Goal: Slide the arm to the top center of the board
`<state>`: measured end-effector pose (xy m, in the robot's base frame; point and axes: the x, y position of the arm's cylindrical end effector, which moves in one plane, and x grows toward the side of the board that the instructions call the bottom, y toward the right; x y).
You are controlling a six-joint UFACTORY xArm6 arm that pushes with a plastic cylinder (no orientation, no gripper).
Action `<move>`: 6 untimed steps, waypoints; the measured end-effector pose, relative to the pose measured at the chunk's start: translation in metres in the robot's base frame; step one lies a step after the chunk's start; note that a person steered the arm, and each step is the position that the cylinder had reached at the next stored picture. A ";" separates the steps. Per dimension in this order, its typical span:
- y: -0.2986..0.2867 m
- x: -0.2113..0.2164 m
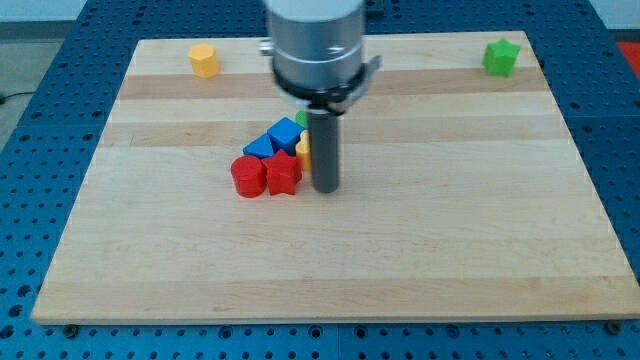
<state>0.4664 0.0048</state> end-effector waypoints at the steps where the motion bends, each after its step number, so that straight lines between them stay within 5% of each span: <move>1: 0.057 -0.052; 3: 0.107 -0.188; 4: 0.069 -0.272; 6: 0.037 -0.274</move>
